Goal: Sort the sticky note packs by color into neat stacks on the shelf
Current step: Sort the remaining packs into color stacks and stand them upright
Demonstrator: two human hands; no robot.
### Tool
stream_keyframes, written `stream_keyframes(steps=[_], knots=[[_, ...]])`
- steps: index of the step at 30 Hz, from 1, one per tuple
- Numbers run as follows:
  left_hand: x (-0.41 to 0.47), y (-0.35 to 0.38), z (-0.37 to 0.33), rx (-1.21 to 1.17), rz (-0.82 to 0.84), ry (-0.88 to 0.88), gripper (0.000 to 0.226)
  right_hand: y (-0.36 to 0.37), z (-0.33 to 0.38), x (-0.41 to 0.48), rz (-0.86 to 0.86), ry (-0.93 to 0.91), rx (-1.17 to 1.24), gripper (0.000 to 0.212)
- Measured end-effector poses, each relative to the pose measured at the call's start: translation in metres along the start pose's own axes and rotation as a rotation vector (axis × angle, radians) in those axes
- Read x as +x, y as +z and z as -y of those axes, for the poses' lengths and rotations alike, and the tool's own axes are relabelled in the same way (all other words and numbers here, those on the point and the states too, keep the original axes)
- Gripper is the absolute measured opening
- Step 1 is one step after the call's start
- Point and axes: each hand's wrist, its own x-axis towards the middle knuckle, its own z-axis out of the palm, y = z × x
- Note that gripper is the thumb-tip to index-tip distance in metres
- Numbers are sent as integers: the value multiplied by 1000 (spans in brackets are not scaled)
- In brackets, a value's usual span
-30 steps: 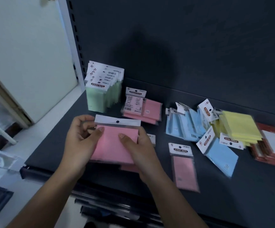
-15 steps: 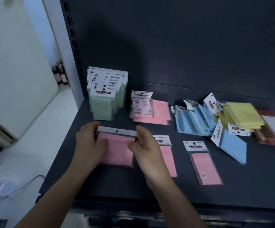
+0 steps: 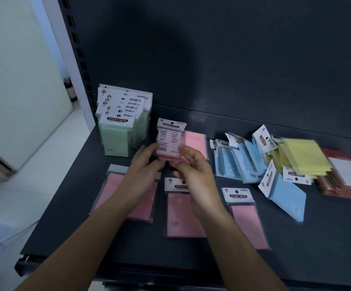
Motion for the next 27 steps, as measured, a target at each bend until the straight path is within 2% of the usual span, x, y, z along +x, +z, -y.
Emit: stream_keyframes(steps=[4,7,10,13,15,17,20,24,27], knots=[[-10,2,-1,-126,-131,148,15,-7,-2,-9,67,95,195,27],[-19,1,-6,-170,-143,264,15,-5,-5,-18,129,155,413,21],[-31,4,-9,-162,-61,333,15,-9,-1,-29,188,127,480,22],[-45,12,-9,-98,64,382,14,-20,2,-42,202,52,354,39],[-50,16,-5,73,5,428,20,-31,-1,-48,137,-25,242,32],[-52,18,0,135,-33,363,23,-41,-7,-52,48,-82,133,24],[-58,27,2,27,107,180,23,-52,-10,-59,6,-126,61,22],[-69,50,-8,-56,170,138,28,-69,-6,-74,-40,-228,-64,33],[-70,67,-15,-148,273,98,40,-91,-3,-83,-137,-205,-221,38]])
